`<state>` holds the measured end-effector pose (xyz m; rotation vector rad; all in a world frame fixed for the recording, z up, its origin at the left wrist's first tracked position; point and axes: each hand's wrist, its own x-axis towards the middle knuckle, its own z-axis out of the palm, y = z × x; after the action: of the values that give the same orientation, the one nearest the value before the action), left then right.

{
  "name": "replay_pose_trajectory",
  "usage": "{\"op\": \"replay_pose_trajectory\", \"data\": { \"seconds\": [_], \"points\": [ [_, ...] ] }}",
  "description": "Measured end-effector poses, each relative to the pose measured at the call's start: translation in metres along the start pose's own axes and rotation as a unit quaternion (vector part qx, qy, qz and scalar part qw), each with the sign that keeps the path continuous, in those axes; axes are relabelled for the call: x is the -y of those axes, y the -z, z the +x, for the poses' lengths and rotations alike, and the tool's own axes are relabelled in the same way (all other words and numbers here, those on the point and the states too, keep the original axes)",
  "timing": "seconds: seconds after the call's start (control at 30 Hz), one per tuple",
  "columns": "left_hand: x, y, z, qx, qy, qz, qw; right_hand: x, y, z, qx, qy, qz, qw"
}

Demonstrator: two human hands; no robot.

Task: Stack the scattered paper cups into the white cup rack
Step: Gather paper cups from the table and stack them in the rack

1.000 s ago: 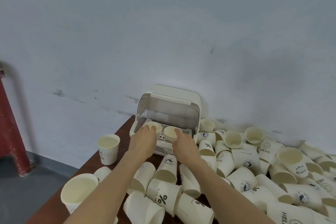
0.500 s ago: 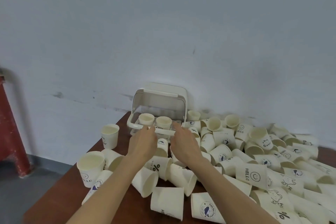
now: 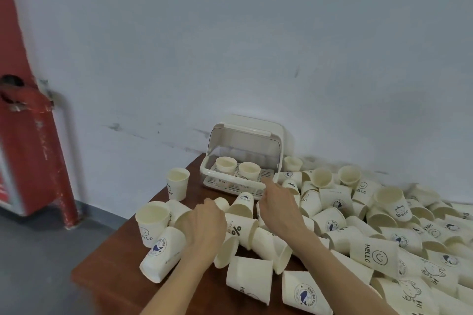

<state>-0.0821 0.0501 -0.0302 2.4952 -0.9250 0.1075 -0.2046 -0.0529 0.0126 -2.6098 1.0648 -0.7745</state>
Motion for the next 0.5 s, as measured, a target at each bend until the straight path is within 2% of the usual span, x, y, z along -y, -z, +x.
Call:
{"op": "replay_pose_trajectory", "data": {
  "seconds": [0.13,0.5],
  "points": [
    [0.005,-0.006,0.004,0.019,0.024,0.023,0.999,-0.005,-0.002,-0.001,0.007,-0.009,0.010,1.000],
    [-0.011,-0.016,0.024,0.061,0.072,-0.024,0.995,-0.015,0.008,-0.002,0.029,-0.020,0.003,0.999]
  ]
}}
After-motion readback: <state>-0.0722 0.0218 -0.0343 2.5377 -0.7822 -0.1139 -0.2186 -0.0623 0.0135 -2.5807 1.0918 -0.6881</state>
